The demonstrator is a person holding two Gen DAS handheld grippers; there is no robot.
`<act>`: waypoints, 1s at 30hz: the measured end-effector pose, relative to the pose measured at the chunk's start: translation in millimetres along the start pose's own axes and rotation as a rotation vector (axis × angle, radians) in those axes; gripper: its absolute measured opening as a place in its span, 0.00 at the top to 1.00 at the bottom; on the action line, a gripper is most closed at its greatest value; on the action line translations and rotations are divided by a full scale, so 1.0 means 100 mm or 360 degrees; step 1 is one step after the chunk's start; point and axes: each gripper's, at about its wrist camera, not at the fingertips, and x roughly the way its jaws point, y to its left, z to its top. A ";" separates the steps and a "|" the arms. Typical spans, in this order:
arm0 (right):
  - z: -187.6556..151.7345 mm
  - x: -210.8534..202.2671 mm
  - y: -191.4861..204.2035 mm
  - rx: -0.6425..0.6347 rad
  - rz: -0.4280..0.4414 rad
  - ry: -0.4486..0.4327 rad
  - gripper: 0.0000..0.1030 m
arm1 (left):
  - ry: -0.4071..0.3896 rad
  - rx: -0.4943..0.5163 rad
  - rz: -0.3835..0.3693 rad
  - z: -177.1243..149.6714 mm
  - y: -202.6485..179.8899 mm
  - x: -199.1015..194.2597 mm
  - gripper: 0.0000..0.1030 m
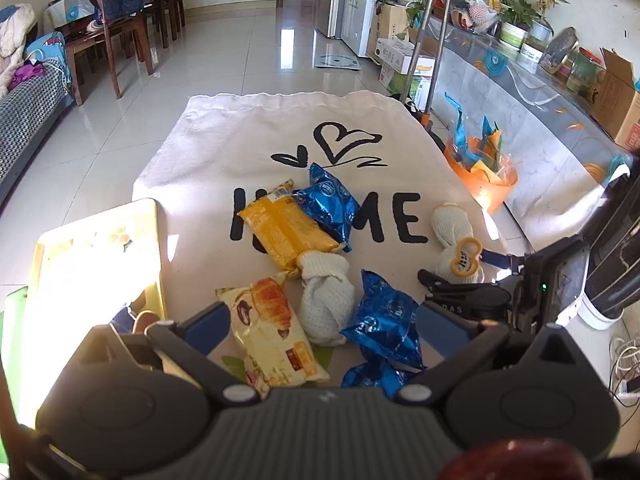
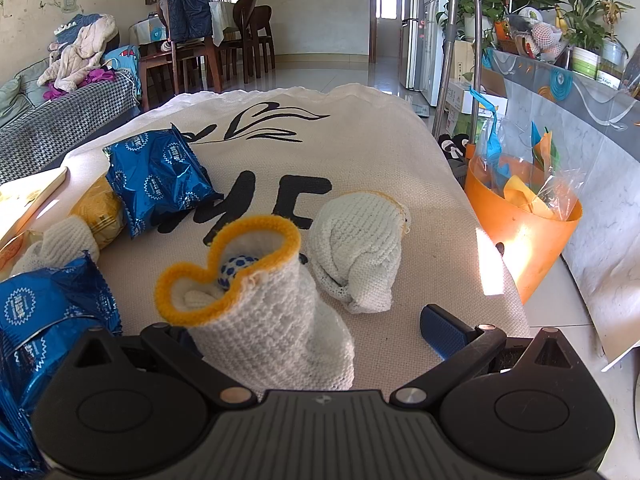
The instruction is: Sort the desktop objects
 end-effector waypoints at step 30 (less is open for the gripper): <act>0.00 0.00 0.00 0.0000 0.0000 0.0000 0.00 | -0.0084 -0.0108 -0.0009 0.01 0.26 -0.18 0.01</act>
